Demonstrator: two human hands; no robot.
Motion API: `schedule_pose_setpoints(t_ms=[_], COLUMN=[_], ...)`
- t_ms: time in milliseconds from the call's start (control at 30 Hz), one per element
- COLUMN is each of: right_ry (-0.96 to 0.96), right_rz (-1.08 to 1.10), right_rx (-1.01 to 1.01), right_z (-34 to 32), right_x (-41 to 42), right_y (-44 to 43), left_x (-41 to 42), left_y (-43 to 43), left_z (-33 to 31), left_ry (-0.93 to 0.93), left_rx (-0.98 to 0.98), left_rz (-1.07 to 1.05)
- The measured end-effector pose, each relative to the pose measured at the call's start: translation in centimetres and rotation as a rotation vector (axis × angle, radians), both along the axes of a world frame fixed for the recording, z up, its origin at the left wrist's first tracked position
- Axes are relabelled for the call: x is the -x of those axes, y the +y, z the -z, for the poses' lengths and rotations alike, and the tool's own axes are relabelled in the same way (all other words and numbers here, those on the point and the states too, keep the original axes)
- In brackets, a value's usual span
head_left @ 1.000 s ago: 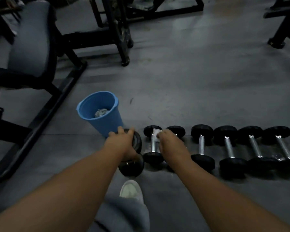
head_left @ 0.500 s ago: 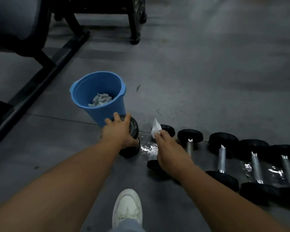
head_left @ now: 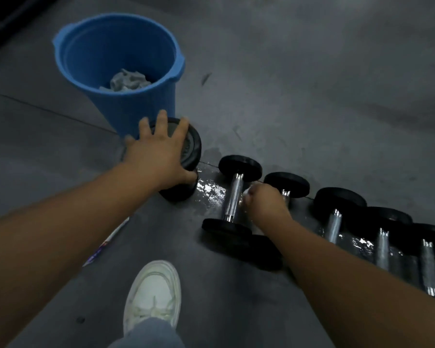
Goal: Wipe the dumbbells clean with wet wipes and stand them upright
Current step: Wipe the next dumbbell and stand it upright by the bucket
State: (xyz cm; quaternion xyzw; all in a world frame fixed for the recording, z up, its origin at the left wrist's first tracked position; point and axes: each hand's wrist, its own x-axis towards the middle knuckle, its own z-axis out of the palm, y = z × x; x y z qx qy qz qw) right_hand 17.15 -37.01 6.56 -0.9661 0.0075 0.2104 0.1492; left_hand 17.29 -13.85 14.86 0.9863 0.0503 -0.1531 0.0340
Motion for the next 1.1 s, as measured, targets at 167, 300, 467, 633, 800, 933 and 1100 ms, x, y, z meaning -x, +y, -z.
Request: schedule_pose_setpoints(t_ms=[167, 300, 467, 633, 800, 933, 1100], right_ry=[0.253, 0.371, 0.349, 0.297, 0.142, 0.170, 0.345], right_rz=[0.392, 0.632, 0.707, 0.798, 1.107, 1.429, 1.781], right_rx=[-0.375, -0.626, -0.734, -0.959, -1.226, -1.405, -1.478], right_z=[3.5, 5.1, 4.4, 0.9, -5.0, -5.5, -0.8], right_x=[-1.5, -2.2, -1.7, 1.4, 11.3, 19.0, 21.4], right_y=[1.0, 2.0, 2.9, 3.8, 1.9, -1.1, -3.3], left_x=[8.6, 11.6, 10.8, 13.2, 16.0, 18.3, 18.4], left_y=[-4.7, -9.2, -10.3, -7.7, -4.2, -5.0, -7.4], left_z=[2.9, 7.4, 10.2, 8.4, 5.6, 7.3, 9.4], left_ry=[-0.348, -0.028, 0.295, 0.017, -0.081, -0.045, 0.064], left_rx=[0.443, 0.439, 0.692, 0.671, 0.656, 0.618, 0.487], left_rz=[0.145, -0.005, -0.417, -0.339, 0.102, 0.423, 0.607])
